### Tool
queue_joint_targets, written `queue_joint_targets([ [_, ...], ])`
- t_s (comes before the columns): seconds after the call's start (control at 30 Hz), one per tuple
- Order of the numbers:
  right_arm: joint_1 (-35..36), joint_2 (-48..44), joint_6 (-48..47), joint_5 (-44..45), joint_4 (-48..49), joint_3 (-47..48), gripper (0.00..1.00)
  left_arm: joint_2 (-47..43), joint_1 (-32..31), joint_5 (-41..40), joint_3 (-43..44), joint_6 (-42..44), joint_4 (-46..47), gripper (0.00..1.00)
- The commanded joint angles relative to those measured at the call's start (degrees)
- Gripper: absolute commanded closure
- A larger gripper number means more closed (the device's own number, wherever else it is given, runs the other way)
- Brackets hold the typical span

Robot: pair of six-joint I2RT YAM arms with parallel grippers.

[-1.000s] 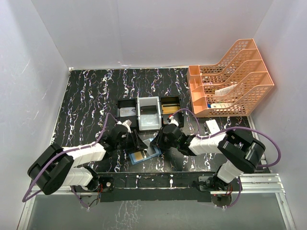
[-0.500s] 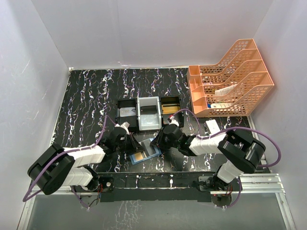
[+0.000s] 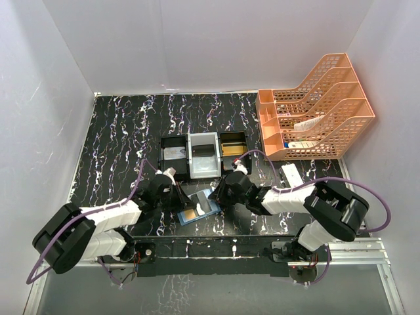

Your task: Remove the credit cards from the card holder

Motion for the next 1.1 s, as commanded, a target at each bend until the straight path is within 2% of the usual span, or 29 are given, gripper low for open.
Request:
queue_joint_targets([
  [0.0,-0.05,-0.75,-2.24,2.30,-5.46,-1.17,0.81,-2.45,-0.20,-1.27,2.16,2.14,-5.07,1.00],
  [0.37,-0.05,-6.53,-8.31,-5.67,2.24,0.75,0.75,-3.29,-0.17,-0.93,3.33,3.28,-7.41,1.00],
  [0.47,-0.05,-4.01,-9.45,-8.32,3.16,2.74,0.74,-3.45,-0.12,-0.89,3.57,3.31,-7.10,1.00],
  [0.57,-0.05,0.07,-7.30,-6.03,-0.93,4.40,0.74,-3.23,-0.13,-0.89,3.90,3.32,-6.94,1.00],
  [0.73,-0.05,5.66,-5.97,-7.39,-1.35,4.00,0.75,-2.71,-0.11,-0.05,3.99,2.87,-5.30,1.00],
  [0.93,-0.05,6.67,-3.47,-6.79,-0.03,1.71,0.76,-0.74,-0.11,2.36,3.61,1.38,-0.85,0.84],
  [1.07,-0.05,6.28,-3.46,-6.16,-0.72,1.72,0.76,0.77,-0.11,3.16,3.63,0.69,0.96,0.81],
])
